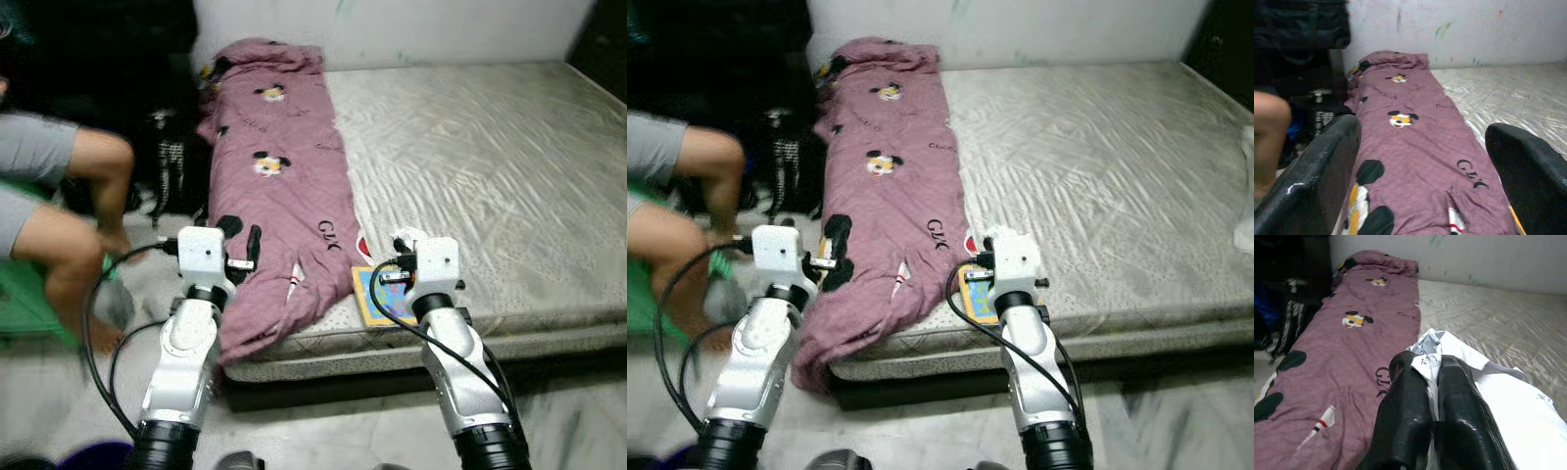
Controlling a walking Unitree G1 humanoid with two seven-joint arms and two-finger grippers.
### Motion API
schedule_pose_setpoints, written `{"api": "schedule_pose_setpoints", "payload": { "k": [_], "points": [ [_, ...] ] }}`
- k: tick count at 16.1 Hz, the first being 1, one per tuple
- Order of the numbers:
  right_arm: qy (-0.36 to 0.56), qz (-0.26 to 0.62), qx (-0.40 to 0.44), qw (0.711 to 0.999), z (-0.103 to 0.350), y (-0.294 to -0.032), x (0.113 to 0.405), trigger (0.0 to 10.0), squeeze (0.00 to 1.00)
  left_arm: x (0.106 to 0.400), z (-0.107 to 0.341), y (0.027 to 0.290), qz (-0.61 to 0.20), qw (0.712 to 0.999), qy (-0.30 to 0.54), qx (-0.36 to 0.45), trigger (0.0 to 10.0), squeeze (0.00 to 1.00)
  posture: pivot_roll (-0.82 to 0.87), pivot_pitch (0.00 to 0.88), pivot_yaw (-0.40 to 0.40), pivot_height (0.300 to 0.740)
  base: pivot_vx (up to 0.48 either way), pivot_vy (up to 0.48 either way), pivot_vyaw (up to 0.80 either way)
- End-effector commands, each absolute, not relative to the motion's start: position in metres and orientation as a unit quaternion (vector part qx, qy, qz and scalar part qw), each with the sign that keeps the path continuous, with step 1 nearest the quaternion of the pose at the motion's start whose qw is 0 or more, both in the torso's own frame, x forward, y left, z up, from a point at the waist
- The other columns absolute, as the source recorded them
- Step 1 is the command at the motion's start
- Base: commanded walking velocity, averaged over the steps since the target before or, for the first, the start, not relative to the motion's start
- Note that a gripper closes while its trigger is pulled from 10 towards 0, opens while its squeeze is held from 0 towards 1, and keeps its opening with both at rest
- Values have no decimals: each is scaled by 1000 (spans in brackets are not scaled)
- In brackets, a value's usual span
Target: Clean up the room
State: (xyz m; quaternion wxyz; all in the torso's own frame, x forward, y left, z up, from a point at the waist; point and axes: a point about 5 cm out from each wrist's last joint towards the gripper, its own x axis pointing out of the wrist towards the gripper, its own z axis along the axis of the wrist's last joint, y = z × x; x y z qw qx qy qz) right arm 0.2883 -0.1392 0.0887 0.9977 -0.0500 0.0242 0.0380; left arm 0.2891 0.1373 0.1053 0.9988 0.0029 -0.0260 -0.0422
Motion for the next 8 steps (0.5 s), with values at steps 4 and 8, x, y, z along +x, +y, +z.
{"api": "schedule_pose_setpoints", "payload": {
  "k": [4, 8],
  "points": [
    [15, 48, -50, 998, 93, -134, 290, 10000, 0, 288, 108, 138, -57, 998, -39, 8, 10000, 0, 28, 0, 19, 740, 0, 0, 800],
    [15, 51, -51, 997, 93, -133, 290, 10000, 0, 287, 108, 138, -62, 997, -37, -3, 10000, 0, 29, 0, 18, 740, 0, 0, 800]
  ]
}}
